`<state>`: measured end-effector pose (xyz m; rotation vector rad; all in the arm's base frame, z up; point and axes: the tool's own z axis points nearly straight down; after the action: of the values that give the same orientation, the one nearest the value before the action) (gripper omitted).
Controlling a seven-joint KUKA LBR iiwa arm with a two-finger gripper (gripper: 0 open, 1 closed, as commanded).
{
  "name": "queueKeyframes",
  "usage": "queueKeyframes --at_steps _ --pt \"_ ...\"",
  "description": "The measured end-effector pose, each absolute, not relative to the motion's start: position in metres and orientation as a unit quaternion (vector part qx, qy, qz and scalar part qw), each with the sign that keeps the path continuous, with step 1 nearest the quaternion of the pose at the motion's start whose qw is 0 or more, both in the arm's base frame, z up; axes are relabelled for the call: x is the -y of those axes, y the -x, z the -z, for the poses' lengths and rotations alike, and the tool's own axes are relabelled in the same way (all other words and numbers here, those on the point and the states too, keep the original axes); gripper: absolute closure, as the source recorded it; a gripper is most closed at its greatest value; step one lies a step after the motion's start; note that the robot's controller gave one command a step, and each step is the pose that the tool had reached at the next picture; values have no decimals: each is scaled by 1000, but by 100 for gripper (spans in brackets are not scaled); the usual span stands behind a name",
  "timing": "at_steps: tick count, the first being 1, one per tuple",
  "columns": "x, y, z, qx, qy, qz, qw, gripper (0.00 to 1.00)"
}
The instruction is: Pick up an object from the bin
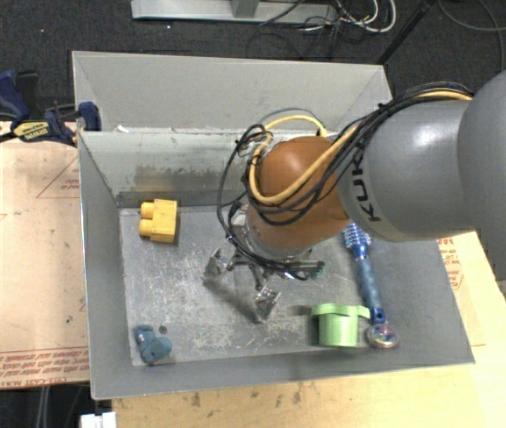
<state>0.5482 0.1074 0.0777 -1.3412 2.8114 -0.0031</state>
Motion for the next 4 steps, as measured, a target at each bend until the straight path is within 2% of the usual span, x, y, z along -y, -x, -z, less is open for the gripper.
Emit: queueKeyframes --at_steps 1,2,3,4 --pt "-15 -615 -167 -849 529 3 5 0" --pt "-142 -587 -80 -800 600 -3 0 0" --pt "-38 -560 -173 -754 657 2 2 0" --pt "51 -596 -141 -733 680 1 1 0"
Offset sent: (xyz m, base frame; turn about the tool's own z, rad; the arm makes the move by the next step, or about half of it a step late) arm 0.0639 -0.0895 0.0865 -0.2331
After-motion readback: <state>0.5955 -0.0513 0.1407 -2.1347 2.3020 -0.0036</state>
